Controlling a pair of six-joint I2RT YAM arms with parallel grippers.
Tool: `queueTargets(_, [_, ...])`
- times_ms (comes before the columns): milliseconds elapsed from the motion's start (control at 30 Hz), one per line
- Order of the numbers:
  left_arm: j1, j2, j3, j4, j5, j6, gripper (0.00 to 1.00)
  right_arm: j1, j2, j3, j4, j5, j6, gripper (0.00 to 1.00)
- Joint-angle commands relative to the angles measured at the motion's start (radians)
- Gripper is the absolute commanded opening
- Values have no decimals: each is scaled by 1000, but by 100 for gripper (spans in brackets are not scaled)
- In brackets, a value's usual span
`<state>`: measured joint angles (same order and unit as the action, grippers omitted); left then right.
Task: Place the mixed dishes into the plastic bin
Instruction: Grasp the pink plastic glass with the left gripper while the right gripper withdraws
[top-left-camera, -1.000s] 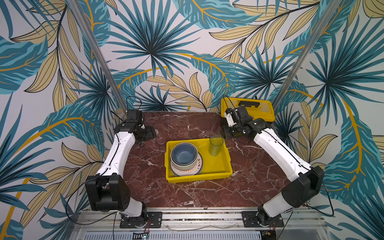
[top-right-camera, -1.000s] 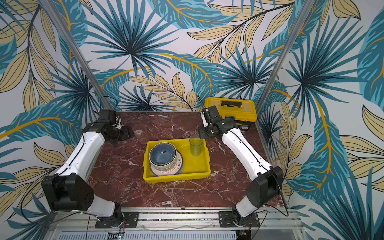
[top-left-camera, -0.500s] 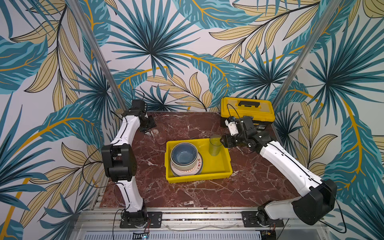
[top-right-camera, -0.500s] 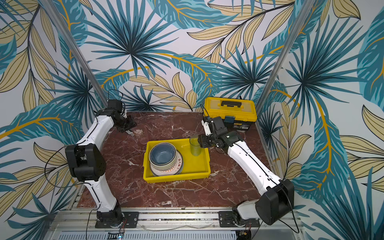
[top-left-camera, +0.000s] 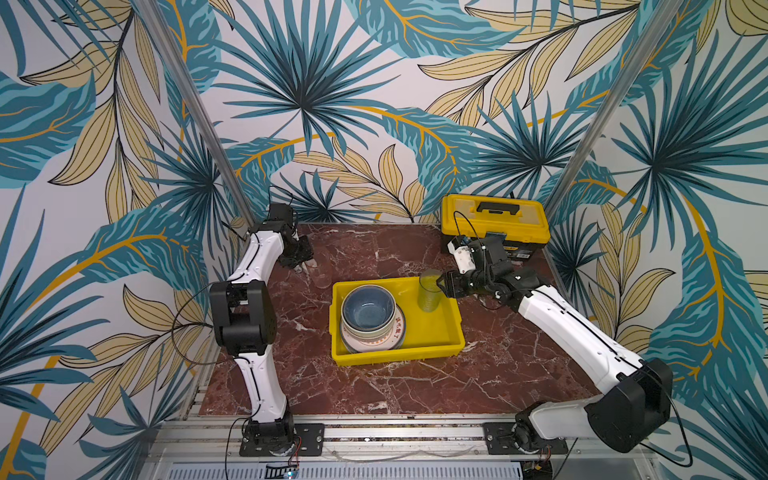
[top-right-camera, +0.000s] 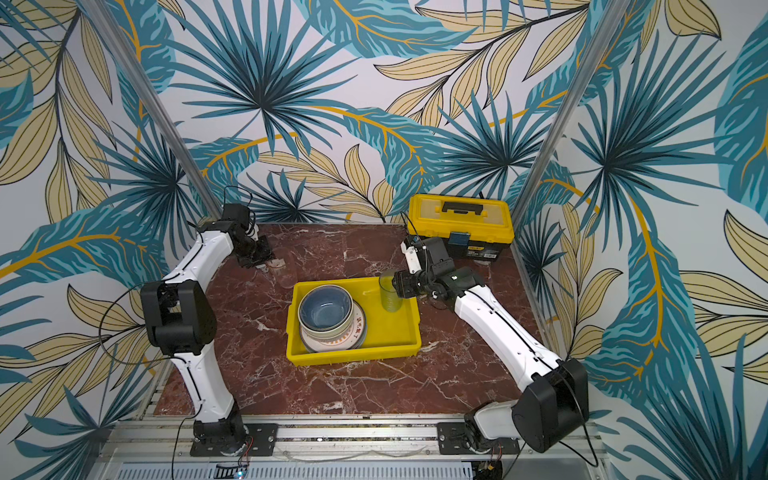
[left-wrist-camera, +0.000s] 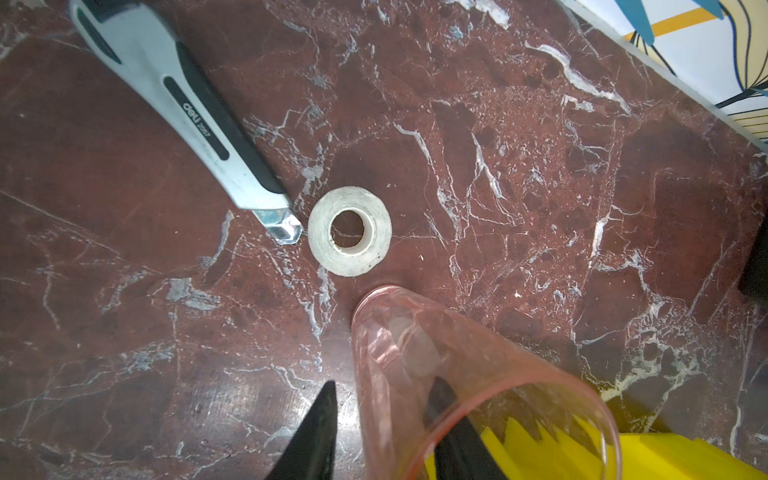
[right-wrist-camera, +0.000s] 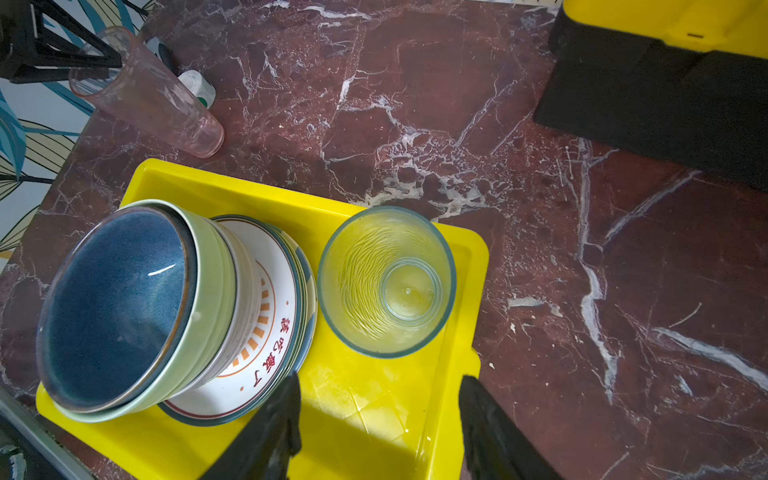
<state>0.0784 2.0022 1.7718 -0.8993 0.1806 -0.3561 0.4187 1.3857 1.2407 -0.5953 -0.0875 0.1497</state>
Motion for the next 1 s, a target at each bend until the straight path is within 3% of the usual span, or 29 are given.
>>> queueTargets(0, [8, 21, 25, -13, 0, 16, 33, 3, -31, -25, 16, -8, 14, 63])
queueTargets(533, [6, -40, -11, -57, 88, 2, 6, 3, -49, -23, 4, -3, 33, 63])
queueTargets(967, [-25, -242, -30, -59, 179, -13, 3, 3, -80, 29, -44, -8, 53, 62])
